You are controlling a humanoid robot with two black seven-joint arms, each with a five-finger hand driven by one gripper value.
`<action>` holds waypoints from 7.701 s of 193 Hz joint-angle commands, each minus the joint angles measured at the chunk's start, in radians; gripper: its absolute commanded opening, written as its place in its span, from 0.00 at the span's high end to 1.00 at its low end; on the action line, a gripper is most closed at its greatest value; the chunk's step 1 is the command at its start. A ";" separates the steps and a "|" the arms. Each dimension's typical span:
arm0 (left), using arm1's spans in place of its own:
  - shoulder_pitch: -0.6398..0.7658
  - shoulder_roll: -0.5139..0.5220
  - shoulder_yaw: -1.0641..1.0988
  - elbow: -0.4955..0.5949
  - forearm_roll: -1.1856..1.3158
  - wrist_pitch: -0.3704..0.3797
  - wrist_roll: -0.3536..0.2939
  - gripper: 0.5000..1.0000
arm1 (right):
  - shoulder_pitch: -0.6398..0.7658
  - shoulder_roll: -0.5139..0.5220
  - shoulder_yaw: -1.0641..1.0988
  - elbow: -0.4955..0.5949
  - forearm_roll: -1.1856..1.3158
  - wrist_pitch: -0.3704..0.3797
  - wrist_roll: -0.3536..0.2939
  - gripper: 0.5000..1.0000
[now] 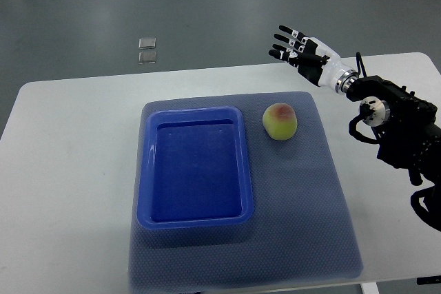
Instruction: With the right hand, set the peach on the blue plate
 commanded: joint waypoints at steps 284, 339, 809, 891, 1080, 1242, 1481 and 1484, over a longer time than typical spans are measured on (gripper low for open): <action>-0.002 0.000 0.000 -0.012 0.001 -0.012 0.000 0.00 | 0.248 -0.038 -0.690 0.198 -0.765 -0.017 0.140 0.12; -0.003 0.000 -0.002 -0.012 -0.001 -0.012 0.000 0.00 | 0.258 -0.068 -0.687 0.279 -0.883 -0.091 0.142 0.12; -0.003 0.000 0.000 -0.012 -0.001 -0.012 0.000 0.00 | 0.354 0.001 -0.610 0.382 -1.090 -0.126 0.214 0.50; -0.003 0.000 0.000 -0.012 0.001 -0.012 0.000 0.00 | 0.334 0.001 -0.464 0.420 -1.044 -0.128 0.217 0.50; -0.005 0.000 0.000 -0.012 0.001 -0.012 0.000 0.00 | 0.242 0.001 -0.395 0.489 -1.042 -0.129 0.215 0.14; -0.005 0.000 0.000 -0.017 -0.001 -0.013 0.000 0.00 | 0.004 -0.031 0.094 0.420 -0.409 -0.109 -0.024 0.14; -0.005 0.000 0.001 -0.061 -0.004 -0.013 0.000 0.00 | -0.135 -0.100 0.108 0.337 0.153 -0.215 -0.211 0.14; -0.005 0.000 0.001 -0.061 -0.004 -0.013 0.000 0.00 | -0.135 -0.100 0.108 0.337 0.153 -0.215 -0.211 0.14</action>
